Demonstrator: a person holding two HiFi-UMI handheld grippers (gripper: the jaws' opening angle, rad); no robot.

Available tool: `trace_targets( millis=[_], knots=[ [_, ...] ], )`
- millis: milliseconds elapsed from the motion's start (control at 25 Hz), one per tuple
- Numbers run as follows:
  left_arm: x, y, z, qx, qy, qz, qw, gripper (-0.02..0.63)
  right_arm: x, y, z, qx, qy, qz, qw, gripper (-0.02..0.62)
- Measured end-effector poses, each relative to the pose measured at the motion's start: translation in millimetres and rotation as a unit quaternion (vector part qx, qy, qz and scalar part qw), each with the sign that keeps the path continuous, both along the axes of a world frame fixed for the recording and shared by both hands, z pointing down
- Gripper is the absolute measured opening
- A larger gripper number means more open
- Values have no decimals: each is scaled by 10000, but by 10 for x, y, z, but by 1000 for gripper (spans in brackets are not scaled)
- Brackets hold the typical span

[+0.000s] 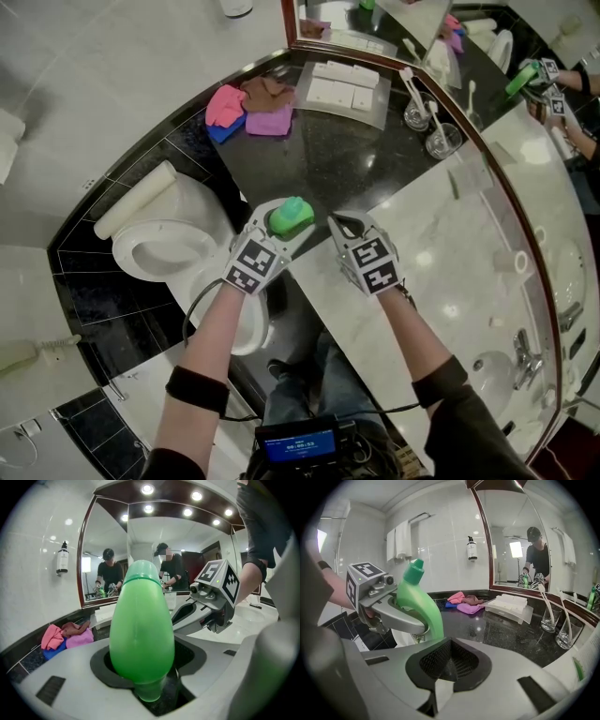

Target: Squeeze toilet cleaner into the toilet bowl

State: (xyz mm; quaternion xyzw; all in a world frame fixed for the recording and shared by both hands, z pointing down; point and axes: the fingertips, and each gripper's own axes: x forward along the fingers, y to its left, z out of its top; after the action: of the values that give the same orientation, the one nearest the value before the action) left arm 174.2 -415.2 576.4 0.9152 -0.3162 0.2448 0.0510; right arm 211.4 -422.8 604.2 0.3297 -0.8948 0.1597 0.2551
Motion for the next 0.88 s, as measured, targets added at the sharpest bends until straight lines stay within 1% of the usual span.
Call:
trace_targets(
  millis=[120,280,400,520,680,840,880],
  knots=[
    [10,9,-60,45,10,29,10000,255,47,5,5,-21,4,29,10000,0],
    [-16,61,-134,69,-107,21,9999,274,106,59,-23,-26,8,77,10000,0],
    [-123,147,-230,98,-218,-53,9997,276,127,123,-108,-1,16,89,10000,0],
    [-291,295,-414,209,-277,-170,9993,276,129,220,-234,14,1,107,9999,0],
    [-611,557,-692,366,-385,-466,9975,276,91,388,-412,133,20,79,9999,0],
    [-961,970,-1054,470,-234,-912,9944,273,-4,672,-620,230,-2,17,9997,0],
    [-1052,1085,-1143,513,-211,-1042,9930,249,-57,755,-700,264,-25,-20,9996,0]
  ],
)
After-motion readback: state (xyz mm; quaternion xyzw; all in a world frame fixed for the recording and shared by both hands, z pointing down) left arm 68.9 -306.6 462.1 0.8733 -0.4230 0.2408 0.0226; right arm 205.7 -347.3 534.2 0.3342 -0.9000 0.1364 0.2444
